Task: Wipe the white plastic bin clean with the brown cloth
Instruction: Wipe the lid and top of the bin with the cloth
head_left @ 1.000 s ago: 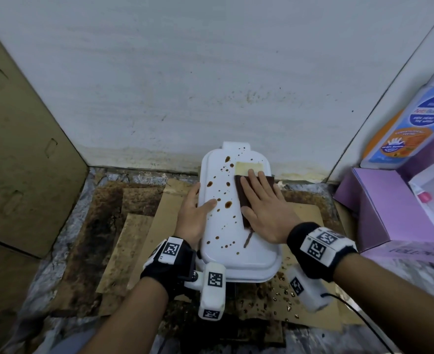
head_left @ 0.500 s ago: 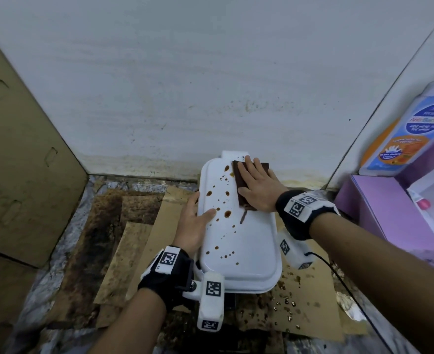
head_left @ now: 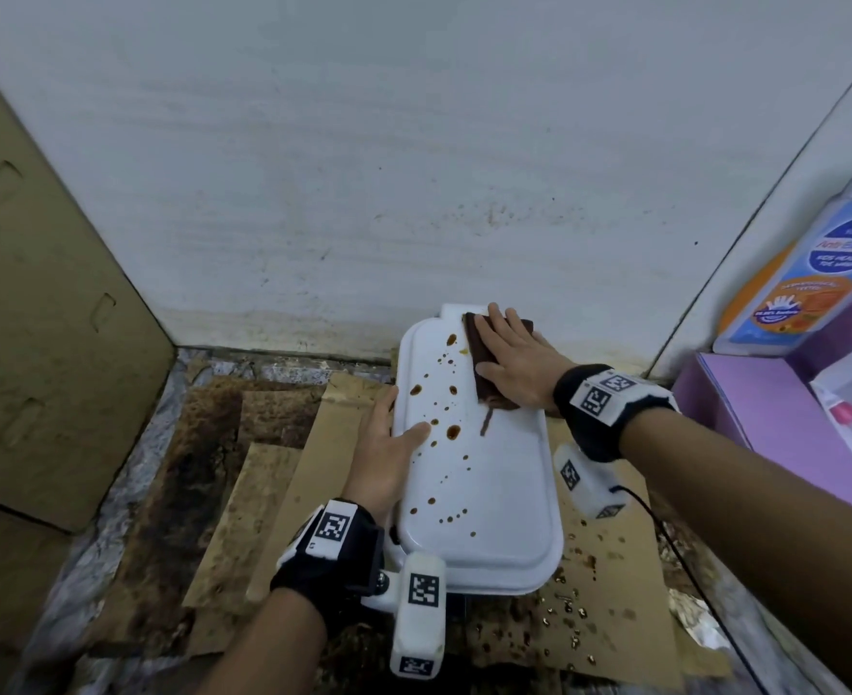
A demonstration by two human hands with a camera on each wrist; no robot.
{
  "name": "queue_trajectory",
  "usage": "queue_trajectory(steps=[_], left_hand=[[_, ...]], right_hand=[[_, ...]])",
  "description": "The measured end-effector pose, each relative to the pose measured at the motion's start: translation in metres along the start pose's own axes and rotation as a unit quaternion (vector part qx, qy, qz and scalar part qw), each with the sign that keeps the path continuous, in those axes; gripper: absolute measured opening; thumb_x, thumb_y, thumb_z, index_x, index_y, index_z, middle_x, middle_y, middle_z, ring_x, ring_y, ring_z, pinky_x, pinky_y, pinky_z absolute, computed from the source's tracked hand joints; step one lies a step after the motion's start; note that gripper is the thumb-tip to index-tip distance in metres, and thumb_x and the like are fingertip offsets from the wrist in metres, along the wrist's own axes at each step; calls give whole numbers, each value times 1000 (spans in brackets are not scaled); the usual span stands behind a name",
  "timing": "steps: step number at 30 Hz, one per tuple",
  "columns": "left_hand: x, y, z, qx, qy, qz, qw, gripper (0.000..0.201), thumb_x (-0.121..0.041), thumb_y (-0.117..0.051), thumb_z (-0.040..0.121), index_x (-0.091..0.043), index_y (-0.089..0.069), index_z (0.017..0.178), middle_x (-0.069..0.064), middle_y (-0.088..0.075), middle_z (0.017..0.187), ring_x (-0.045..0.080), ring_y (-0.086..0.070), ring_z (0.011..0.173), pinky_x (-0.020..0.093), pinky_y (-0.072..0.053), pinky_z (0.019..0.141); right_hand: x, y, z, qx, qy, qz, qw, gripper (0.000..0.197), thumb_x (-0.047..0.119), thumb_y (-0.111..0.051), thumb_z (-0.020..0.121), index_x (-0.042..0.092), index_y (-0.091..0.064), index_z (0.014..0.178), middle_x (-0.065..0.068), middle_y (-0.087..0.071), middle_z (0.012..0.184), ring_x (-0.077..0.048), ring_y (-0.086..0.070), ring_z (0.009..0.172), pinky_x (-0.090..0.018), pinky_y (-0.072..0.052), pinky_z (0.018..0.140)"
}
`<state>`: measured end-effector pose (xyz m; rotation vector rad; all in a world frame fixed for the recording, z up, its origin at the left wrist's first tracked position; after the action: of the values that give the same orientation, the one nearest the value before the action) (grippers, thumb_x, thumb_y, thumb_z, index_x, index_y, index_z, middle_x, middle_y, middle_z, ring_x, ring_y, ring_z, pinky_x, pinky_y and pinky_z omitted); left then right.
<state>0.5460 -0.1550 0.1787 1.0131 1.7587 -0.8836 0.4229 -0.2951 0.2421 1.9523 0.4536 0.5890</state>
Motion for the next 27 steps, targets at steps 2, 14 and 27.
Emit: queue_trajectory(steps=[2, 14, 27], left_hand=[[0, 1, 2, -4, -3, -6, 1000, 49, -22, -70, 87, -38, -54, 130, 5, -67, 129, 32, -68, 112, 57, -54, 96], [4, 3, 5, -10, -5, -19, 1000, 51, -24, -73, 86, -43, -52, 128, 7, -60, 136, 33, -67, 114, 56, -55, 95], [24, 11, 23, -16, -12, 4, 1000, 64, -52, -80, 64, -58, -54, 123, 5, -56, 139, 34, -60, 123, 59, -50, 100]], right_hand=[[-1, 4, 8, -5, -2, -5, 1000, 66, 37, -28, 102, 20, 9, 153, -1, 20, 160, -19, 17, 147, -44, 0, 120], [5, -24, -33, -19, 28, -14, 999, 64, 39, -24, 102, 22, 11, 152, 2, 24, 158, -14, 22, 145, -43, 7, 120], [6, -4, -2, -13, 38, -56, 998, 65, 37, -25, 101, 20, 11, 152, -2, 19, 160, -20, 16, 148, -44, 3, 120]])
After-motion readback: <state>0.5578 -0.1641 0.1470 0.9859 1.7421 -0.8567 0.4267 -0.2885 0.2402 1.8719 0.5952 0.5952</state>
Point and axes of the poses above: each hand's wrist, its own z-axis towards the middle knuckle, its own y-axis out of the back of the hand, x = y × z, the point moved 8 cm from there along z, towards the middle knuckle
